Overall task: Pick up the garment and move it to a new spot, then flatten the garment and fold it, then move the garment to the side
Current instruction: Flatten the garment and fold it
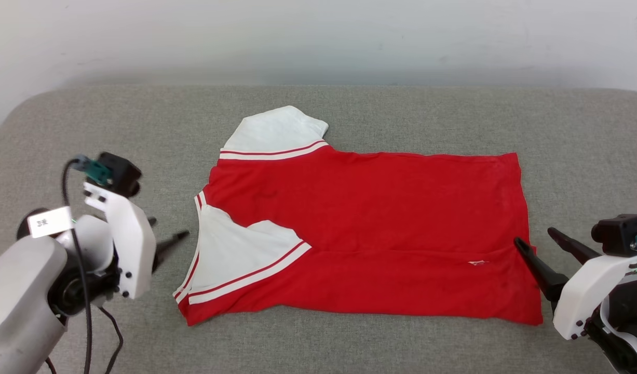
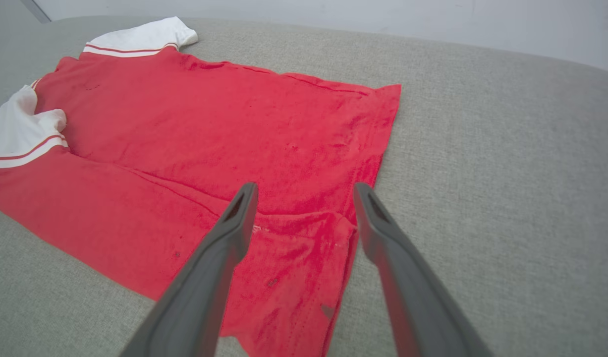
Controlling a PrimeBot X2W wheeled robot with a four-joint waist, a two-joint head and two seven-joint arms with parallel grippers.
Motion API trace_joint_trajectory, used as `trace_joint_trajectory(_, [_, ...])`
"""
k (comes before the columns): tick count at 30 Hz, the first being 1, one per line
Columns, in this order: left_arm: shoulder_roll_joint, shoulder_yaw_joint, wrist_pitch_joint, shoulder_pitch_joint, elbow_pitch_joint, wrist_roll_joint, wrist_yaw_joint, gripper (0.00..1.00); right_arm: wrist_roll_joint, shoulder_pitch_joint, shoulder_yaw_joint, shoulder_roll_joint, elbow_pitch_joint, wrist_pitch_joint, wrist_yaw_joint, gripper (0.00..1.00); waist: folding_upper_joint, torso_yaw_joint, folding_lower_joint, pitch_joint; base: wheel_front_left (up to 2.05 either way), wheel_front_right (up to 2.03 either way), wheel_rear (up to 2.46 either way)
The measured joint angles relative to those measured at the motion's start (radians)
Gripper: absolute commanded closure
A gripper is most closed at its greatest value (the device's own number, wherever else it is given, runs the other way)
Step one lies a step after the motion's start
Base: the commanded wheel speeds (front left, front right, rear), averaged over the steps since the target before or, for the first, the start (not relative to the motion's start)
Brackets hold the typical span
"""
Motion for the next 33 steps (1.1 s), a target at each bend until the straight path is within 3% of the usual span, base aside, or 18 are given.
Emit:
trace_joint_trajectory(11, [-0.006, -0.09, 0.254, -0.023, 0.005, -0.048, 0.007, 0.0, -0.014, -0.002, 0.001, 0.027, -0.015, 0.021, 0.0, 0.0, 0.0, -0.014, 0.0, 0.012, 0.0, 0.0, 0.0])
trace_joint_trajectory(32, [-0.066, -0.183, 0.27, -0.016, 0.194, -0.028, -0.019, 0.0, -0.001, -0.072, 0.055, 0.028, 0.013, 0.004, 0.0, 0.0, 0.0, -0.06, 0.0, 0.075, 0.0, 0.0, 0.0])
trace_joint_trajectory(33, [-0.069, -0.186, 0.27, -0.016, 0.2, -0.029, -0.02, 0.29, 0.002, -0.074, 0.056, 0.027, 0.014, 0.002, 0.0, 0.0, 0.0, -0.06, -0.0001, 0.073, 0.0, 0.0, 0.0])
